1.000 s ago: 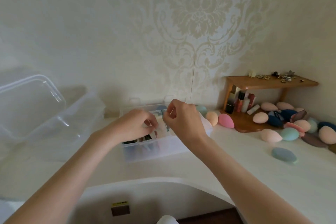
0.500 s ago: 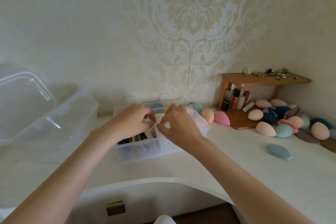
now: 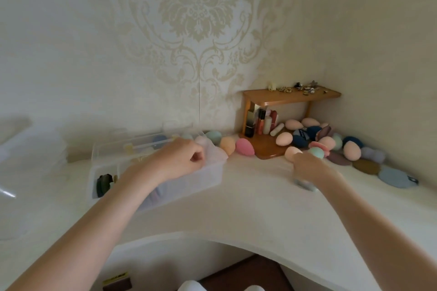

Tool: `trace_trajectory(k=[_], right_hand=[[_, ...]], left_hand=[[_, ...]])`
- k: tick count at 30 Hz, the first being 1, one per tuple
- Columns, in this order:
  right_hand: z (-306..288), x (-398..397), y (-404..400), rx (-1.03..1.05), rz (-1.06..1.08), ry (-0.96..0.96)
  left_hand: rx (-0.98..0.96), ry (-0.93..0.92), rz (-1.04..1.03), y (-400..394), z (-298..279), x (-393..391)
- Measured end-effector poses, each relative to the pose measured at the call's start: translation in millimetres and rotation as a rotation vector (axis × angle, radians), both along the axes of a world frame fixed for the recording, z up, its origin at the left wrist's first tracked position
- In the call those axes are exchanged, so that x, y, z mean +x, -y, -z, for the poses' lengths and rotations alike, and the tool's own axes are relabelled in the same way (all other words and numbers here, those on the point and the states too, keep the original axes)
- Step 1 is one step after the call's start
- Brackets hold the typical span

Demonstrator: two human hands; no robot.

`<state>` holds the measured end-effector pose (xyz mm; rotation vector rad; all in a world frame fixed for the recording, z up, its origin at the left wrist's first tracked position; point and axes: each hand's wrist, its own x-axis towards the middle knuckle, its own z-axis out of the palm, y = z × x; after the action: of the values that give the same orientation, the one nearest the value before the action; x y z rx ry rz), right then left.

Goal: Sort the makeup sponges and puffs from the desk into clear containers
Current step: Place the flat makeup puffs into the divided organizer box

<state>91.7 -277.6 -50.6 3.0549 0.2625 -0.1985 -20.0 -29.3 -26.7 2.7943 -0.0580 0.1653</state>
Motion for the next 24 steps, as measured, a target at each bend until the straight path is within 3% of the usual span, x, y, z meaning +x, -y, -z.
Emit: trace_trajectory(k=[3, 6, 11, 14, 19, 24], right_hand=[[-7.3, -2.0, -4.6, 0.008, -0.021, 0.002], [-20.5, -1.8, -22.0, 0.146, -0.095, 0.030], [-50.1, -39.3, -78.7, 0.808, -0.314, 0.129], [-55.4, -71.9, -118.0, 0.995, -0.472, 0.135], [-36.5, -102.7, -165.7, 0.921, -0.604, 0.241], [-23.3, -110.9, -182.9, 0.865, -0.636, 0.260]], left_hand=[[-0.012, 0.017, 0.004, -0.7, -0.3, -3.7], [-0.030, 0.076, -0.024, -6.5, -4.8, -13.7], [-0.082, 0.107, -0.116, -31.4, -11.6, -35.4], [-0.044, 0.050, -0.166, -47.1, -12.6, -47.9], [-0.029, -0.058, -0.149, -56.5, -8.4, -60.6], [0.002, -0.051, -0.110, -60.7, -6.8, -62.4]])
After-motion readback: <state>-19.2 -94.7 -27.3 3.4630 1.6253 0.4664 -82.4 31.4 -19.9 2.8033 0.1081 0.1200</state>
